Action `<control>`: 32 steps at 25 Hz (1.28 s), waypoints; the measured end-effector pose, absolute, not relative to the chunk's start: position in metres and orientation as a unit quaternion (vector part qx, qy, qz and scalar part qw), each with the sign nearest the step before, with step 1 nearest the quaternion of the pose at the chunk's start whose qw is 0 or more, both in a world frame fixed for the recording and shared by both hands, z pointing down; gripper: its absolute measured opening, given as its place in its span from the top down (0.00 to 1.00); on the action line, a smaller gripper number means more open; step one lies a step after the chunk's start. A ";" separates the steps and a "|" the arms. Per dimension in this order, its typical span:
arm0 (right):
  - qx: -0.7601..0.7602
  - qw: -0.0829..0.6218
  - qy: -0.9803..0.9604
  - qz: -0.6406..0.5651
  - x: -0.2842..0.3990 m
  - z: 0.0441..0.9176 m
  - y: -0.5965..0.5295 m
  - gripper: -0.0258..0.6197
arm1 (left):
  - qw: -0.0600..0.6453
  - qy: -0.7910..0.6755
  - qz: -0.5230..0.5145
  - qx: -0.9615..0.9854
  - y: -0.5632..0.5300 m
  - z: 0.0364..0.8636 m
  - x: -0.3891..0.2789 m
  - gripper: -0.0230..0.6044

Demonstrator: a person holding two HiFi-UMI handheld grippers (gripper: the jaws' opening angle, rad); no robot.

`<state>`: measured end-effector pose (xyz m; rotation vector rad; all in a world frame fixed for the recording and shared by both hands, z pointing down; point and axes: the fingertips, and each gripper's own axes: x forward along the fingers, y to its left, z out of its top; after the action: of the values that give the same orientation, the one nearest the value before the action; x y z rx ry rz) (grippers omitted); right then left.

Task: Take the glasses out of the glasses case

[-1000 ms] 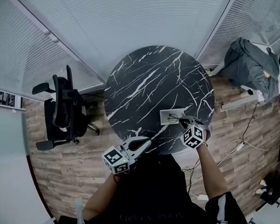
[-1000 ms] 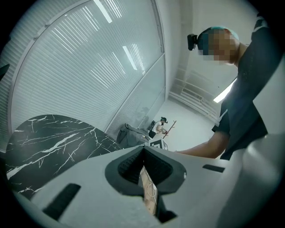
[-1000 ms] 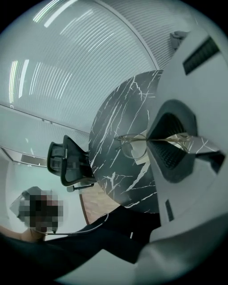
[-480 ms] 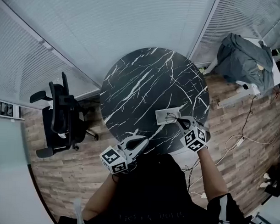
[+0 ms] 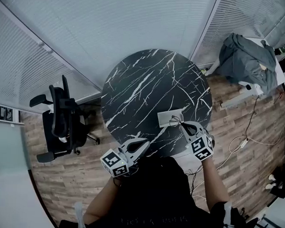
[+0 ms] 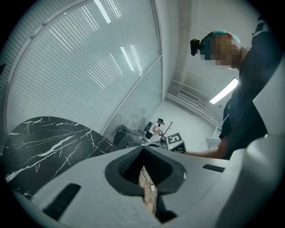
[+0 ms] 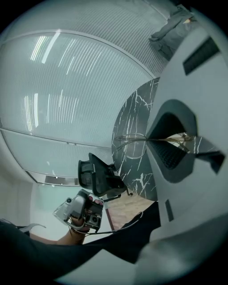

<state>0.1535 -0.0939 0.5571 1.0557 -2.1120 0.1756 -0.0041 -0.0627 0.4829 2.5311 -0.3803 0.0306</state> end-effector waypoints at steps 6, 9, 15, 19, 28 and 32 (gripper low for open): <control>0.434 0.342 -0.831 0.072 0.151 0.533 -0.089 0.91 | 0.290 -0.149 0.008 0.945 -0.065 0.481 -0.008 0.93; 0.443 0.325 -0.832 0.071 0.150 0.522 -0.085 0.91 | 0.292 -0.146 0.004 0.945 -0.063 0.482 -0.009 0.93; 0.458 0.300 -0.832 0.081 0.151 0.512 -0.075 0.91 | 0.284 -0.140 0.007 0.948 -0.063 0.480 -0.007 0.93; 0.468 0.278 -0.834 0.096 0.150 0.507 -0.067 0.91 | 0.283 -0.136 0.007 0.949 -0.062 0.479 -0.003 0.93; 0.487 0.206 -0.838 0.132 0.156 0.492 -0.053 0.91 | 0.282 -0.127 0.008 0.951 -0.059 0.477 0.007 0.93; 0.497 0.177 -0.837 0.143 0.160 0.483 -0.052 0.91 | 0.280 -0.127 0.011 0.952 -0.059 0.479 0.006 0.93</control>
<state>0.1602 -0.0518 0.4829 1.4078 -2.3695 0.4037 0.0057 -0.0589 0.4787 2.5512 -0.3401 0.0289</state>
